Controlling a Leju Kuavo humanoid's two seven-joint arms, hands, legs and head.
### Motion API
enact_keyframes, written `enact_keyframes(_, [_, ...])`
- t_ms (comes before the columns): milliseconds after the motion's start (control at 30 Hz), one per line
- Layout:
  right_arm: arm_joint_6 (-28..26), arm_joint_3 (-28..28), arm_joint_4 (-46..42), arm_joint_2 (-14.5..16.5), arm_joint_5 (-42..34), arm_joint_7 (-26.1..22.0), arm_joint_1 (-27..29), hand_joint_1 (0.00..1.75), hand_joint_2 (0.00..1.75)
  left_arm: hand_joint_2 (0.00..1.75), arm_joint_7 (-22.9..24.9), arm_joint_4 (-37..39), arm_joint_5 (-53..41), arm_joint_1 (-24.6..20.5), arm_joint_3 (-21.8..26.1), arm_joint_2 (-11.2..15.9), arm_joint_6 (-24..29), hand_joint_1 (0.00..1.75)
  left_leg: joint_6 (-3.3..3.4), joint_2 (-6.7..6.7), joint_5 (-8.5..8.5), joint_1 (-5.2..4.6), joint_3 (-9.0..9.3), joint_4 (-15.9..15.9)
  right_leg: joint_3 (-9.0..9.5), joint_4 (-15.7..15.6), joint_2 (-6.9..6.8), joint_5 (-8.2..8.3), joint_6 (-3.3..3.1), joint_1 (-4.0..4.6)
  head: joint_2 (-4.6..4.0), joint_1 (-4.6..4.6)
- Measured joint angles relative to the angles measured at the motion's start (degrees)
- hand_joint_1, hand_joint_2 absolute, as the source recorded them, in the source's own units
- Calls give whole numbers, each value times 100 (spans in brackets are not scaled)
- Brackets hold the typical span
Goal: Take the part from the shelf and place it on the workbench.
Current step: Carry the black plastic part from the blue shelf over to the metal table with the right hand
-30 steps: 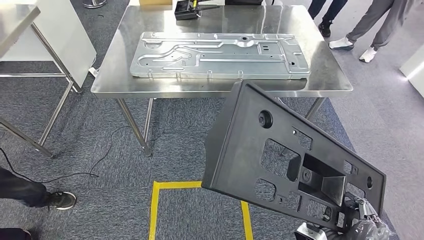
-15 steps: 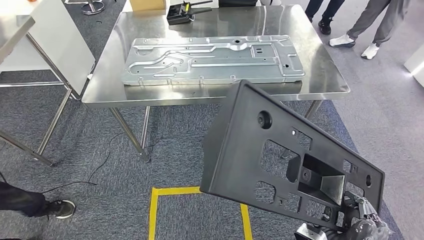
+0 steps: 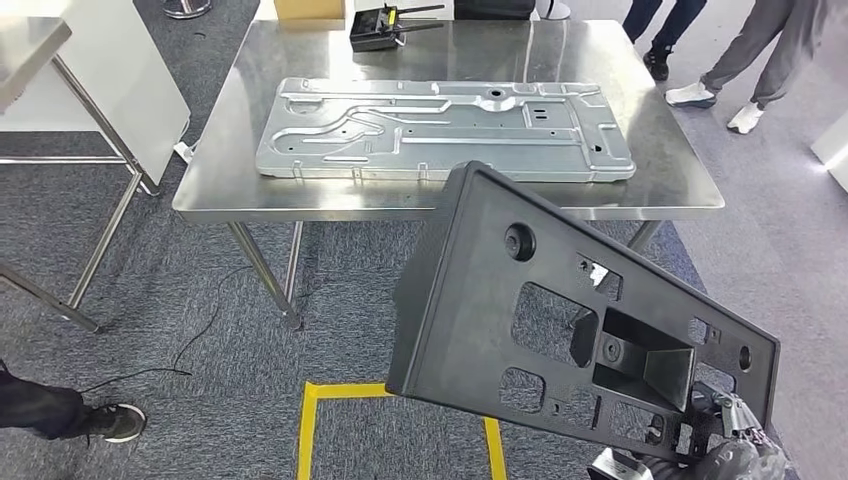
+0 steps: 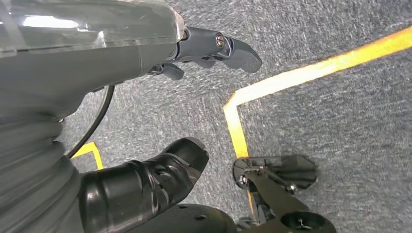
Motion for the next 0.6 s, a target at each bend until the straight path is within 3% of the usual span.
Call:
enact_keyframes(67, [0, 0, -2, 0, 5, 0, 2, 175, 175, 175, 10, 0, -4, -7, -1, -10, 30, 0, -42, -71, -61, -3, 60, 6, 290, -712, 112, 373, -59, 9, 0, 1])
enact_keyframes(100, [0, -1, -4, -1, 11, 0, 4, 175, 175, 175, 13, 0, -7, -14, -1, -15, 37, 0, -70, -101, -79, -2, 67, 8, 374, -908, 158, 430, -82, 20, 0, 0])
enact_keyframes(133, [0, -1, -7, -1, 17, 1, 6, 175, 175, 175, 15, 0, -9, -19, -1, -19, 41, 0, -99, -131, -88, 2, 58, 0, 409, -975, 187, 410, -105, 32, 0, -1])
enact_keyframes(233, [0, 0, -15, 0, 34, 3, 5, 175, 175, 175, 24, 0, -8, -20, 1, -18, 51, 0, -183, -136, -141, 5, 50, 27, 461, -1061, 107, 398, -168, 6, 0, -8])
enact_keyframes(300, [0, 0, -17, 0, 40, 5, 6, 175, 175, 175, 27, 0, -7, -25, 1, -15, 54, 0, -234, -25, -369, 4, -117, 422, 518, -1119, 15, 390, -232, -25, 0, -30])
enact_keyframes(367, [0, 0, -17, 0, 41, 7, 7, 175, 175, 175, 28, 0, -7, -35, 1, -15, 54, 0, -276, 51, -697, 14, -517, 1164, 546, -1122, -88, 361, -279, -17, 0, -46])
enact_keyframes(400, [0, 0, -16, 0, 42, 8, 7, 175, 175, 175, 28, 0, -7, -32, 1, -15, 54, 0, -292, 64, -779, 18, -704, 1474, 556, -1119, -136, 345, -288, -13, 0, -45])
enact_keyframes(433, [0, 0, -16, 0, 44, 8, 7, 175, 175, 175, 30, 0, -7, -24, 1, -15, 54, 0, -301, 76, -748, 20, -807, 1605, 569, -1114, -178, 328, -289, -11, 0, -45])
enact_keyframes(467, [0, 0, -15, 0, 48, 8, 7, 175, 175, 175, 34, 0, -6, -15, 2, -14, 56, 0, -302, 94, -596, 21, -797, 1504, 590, -1108, -218, 306, -283, -10, 0, -45])
enact_keyframes(533, [0, 0, -15, 0, 61, 8, 7, 175, 175, 175, 47, 0, -5, -7, 3, -10, 71, 0, -276, 227, -135, 14, -512, 791, 648, -1090, -295, 251, -254, -7, 0, -45])
enact_keyframes(600, [0, 0, -16, 0, 70, 11, 8, 175, 175, 175, 59, 0, -4, -23, 3, -7, 96, 0, -212, 398, 105, -26, -263, 194, 688, -1065, -368, 198, -199, 26, 0, -43])
